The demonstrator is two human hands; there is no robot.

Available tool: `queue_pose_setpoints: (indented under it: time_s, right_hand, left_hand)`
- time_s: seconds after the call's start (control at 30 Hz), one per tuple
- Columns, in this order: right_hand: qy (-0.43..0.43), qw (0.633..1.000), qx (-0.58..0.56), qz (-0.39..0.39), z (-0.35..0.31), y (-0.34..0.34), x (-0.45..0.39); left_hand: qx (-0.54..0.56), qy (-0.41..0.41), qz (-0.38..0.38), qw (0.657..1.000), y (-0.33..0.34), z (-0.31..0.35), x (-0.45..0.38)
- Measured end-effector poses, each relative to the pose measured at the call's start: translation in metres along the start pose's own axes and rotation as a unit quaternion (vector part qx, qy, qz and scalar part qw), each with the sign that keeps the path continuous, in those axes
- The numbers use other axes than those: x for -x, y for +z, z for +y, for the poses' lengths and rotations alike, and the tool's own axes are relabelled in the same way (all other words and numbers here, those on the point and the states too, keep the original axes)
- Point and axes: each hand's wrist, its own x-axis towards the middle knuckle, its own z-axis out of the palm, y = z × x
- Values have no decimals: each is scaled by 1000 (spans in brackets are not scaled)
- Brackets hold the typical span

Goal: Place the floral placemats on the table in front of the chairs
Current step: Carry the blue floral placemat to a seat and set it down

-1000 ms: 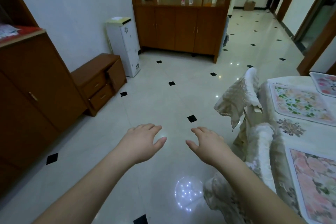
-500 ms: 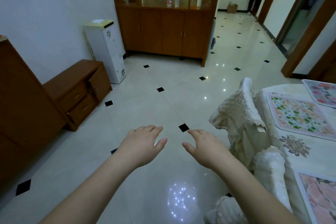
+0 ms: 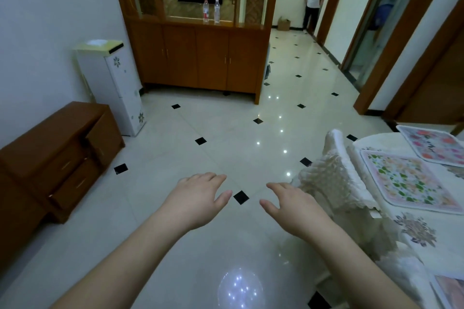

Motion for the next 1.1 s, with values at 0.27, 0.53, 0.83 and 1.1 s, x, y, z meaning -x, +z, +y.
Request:
queue_pose_setpoints:
  time_s: [0.27, 0.53, 0.83, 1.1]
  right_hand:
    - [30, 999, -13, 15, 29, -19, -75]
    - [52, 997, -38, 33, 85, -52, -179]
    - [57, 996, -42, 48, 125, -97, -284]
    - [66, 996, -39, 49, 130, -110, -379]
  left_hand:
    - [-17, 46, -5, 999, -15, -1, -94]
    - [-36, 61, -10, 997, -37, 16, -226]
    - [-42, 61, -30, 997, -63, 21, -338]
    - [-36, 86, -28, 995, -73, -7, -445]
